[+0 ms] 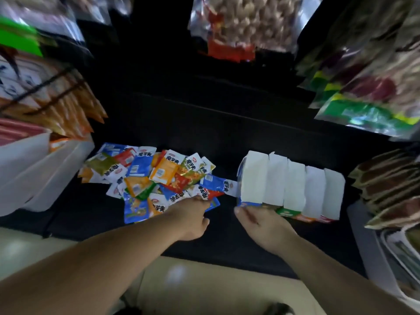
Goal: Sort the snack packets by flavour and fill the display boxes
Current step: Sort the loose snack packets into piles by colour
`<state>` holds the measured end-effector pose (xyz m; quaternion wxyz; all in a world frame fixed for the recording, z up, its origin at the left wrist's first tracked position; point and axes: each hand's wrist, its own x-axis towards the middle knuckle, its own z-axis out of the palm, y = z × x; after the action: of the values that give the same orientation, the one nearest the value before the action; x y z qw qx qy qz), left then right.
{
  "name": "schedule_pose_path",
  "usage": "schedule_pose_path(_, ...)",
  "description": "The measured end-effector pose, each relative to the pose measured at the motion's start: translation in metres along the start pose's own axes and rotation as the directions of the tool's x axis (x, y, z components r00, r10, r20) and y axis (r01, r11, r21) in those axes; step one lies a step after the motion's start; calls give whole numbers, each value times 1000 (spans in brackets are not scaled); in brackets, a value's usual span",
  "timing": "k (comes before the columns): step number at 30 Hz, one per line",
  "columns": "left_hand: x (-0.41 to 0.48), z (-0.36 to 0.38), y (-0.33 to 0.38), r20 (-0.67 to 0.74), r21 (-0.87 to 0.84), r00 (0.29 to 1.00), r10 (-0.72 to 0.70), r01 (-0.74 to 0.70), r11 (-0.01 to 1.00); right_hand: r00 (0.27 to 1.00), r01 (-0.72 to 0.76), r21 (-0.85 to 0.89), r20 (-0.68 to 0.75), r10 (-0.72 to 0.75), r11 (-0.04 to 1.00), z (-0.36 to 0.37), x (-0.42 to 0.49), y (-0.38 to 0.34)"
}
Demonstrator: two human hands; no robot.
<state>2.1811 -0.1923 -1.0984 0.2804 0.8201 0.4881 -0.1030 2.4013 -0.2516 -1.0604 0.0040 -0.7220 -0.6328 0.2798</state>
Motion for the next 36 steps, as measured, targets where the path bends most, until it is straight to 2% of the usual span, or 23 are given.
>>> schedule_pose_path(3,23,22,-10,-13,38,1000,-16,17,999,997,58,44,42,-60,997,36,37,10)
schedule_pose_path(7,46,27,-36,-118,180,993,7,14,984,987,141,80,71,-147,987,79,79,14)
schedule_pose_path(11,77,31,-63,-147,177,978,-151,176,968,993,119,83,4,-120,989,118,93,21)
schedule_pose_path(13,96,39,-70,-111,158,967,-231,247,956,998,64,84,14,-65,994,132,90,30)
schedule_pose_path(15,109,54,-72,-123,184,956,-267,287,940,997,67,31,35,-68,997,135,87,37)
schedule_pose_path(17,113,74,-69,-214,188,946,-244,285,940,997,67,47,21,-68,997,130,88,40)
schedule_pose_path(20,100,99,-66,-384,158,915,-121,194,968,999,27,124,-33,-23,992,119,97,34)
schedule_pose_path(24,76,117,-62,-440,138,898,12,54,989,994,57,212,-105,-35,976,122,101,21)
schedule_pose_path(26,66,118,-62,-509,96,858,69,-22,995,989,69,295,-146,-26,953,129,101,17)
schedule_pose_path(28,60,112,-68,-610,29,789,71,-67,997,986,94,325,-159,-43,941,137,102,16)
schedule_pose_path(30,61,104,-78,-632,28,775,4,17,999,987,118,349,-141,-73,930,143,103,16)
schedule_pose_path(33,69,100,-99,-555,-15,826,-102,113,993,989,149,401,-85,-125,904,148,104,10)
schedule_pose_path(36,68,108,-105,-574,49,816,-68,117,992,986,165,417,-52,-158,894,151,110,3)
